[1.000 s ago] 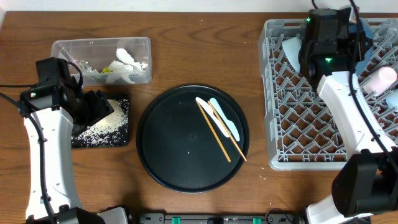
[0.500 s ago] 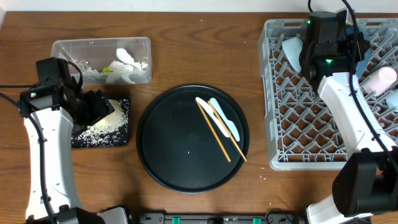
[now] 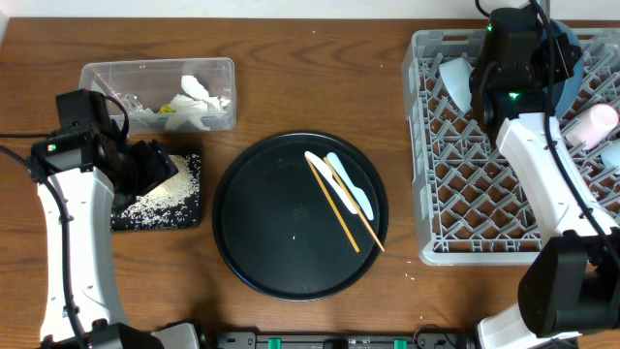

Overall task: Sort waste into correct bins and load items into the dishwasher rack
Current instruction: 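Lower the blue bowl upright into the rack's back row, then open the right gripper and withdraw it from the bowl, then reach the right gripper to the chopsticks on the round tray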

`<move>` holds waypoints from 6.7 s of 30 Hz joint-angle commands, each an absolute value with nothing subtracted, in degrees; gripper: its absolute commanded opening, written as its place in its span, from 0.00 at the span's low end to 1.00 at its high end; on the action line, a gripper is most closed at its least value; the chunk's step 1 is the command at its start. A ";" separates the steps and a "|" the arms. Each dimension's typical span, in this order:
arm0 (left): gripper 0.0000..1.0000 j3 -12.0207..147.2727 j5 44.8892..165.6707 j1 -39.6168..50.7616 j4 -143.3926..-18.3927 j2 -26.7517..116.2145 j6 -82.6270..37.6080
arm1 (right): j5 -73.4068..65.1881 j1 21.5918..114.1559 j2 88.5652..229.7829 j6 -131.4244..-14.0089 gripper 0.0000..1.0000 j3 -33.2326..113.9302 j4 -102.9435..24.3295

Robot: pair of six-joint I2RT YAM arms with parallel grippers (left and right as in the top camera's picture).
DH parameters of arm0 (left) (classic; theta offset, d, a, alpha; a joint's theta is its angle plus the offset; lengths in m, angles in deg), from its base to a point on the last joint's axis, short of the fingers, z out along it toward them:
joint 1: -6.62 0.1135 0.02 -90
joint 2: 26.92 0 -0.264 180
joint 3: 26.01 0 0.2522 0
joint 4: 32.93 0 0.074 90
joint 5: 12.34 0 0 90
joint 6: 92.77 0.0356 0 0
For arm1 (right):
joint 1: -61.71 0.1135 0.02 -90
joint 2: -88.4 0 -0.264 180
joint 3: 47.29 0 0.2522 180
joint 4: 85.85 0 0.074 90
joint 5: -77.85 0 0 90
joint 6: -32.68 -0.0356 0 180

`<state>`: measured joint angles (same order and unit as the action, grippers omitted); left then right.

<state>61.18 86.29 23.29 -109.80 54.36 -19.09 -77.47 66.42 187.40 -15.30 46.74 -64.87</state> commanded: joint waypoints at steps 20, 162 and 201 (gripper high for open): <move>0.81 61.94 87.69 23.42 -110.06 54.32 -19.61 | -82.02 64.89 187.51 -7.76 0.01 40.49 -74.68; 0.81 61.09 87.69 23.42 -109.65 54.32 -19.61 | -10.85 77.44 191.71 -52.56 0.01 34.13 -79.93; 0.81 61.09 87.64 23.42 -109.62 54.32 -19.59 | -41.12 78.14 170.55 -61.81 0.11 34.13 -46.29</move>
